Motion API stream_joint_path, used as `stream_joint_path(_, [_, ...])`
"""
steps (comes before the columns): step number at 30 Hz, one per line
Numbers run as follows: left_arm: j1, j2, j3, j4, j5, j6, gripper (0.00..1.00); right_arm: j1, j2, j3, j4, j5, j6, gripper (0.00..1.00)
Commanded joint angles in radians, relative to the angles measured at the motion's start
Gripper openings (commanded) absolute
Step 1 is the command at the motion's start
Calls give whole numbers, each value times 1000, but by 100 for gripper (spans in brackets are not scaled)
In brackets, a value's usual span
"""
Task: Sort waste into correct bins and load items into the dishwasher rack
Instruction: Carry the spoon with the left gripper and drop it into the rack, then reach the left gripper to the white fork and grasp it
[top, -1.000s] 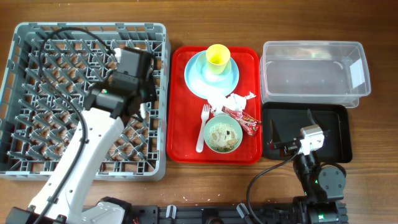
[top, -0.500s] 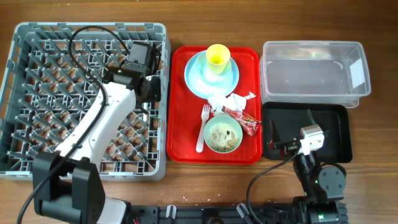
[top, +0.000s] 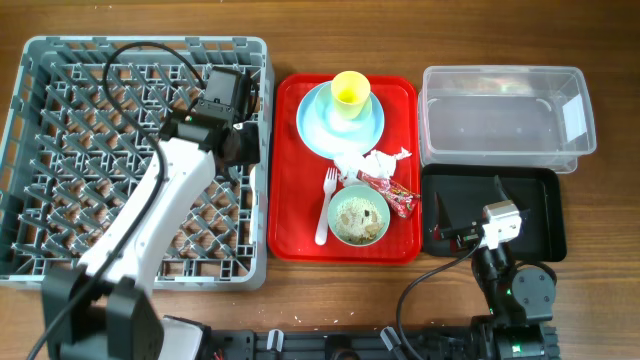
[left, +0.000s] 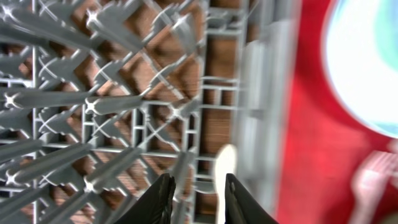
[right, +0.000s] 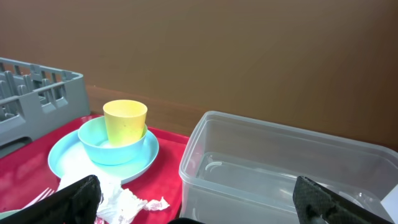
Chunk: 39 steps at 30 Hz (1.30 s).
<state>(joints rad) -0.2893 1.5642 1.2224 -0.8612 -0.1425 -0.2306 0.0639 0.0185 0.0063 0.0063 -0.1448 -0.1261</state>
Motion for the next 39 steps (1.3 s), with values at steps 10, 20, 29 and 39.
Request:
stream_joint_path(10, [-409, -53, 20, -14, 108, -235, 31, 2, -5, -1, 3, 7, -5, 100])
stream_joint_path(20, [-468, 196, 19, 29, 109, -254, 30, 2, -5, -1, 3, 7, -5, 100])
stream_joint_path(29, [-495, 259, -9, 19, 221, -253, 25, 2, -5, -1, 3, 7, -5, 100])
stream_joint_path(39, [-392, 185, -11, 56, 214, -245, 32, 2, -5, -1, 3, 7, -5, 100])
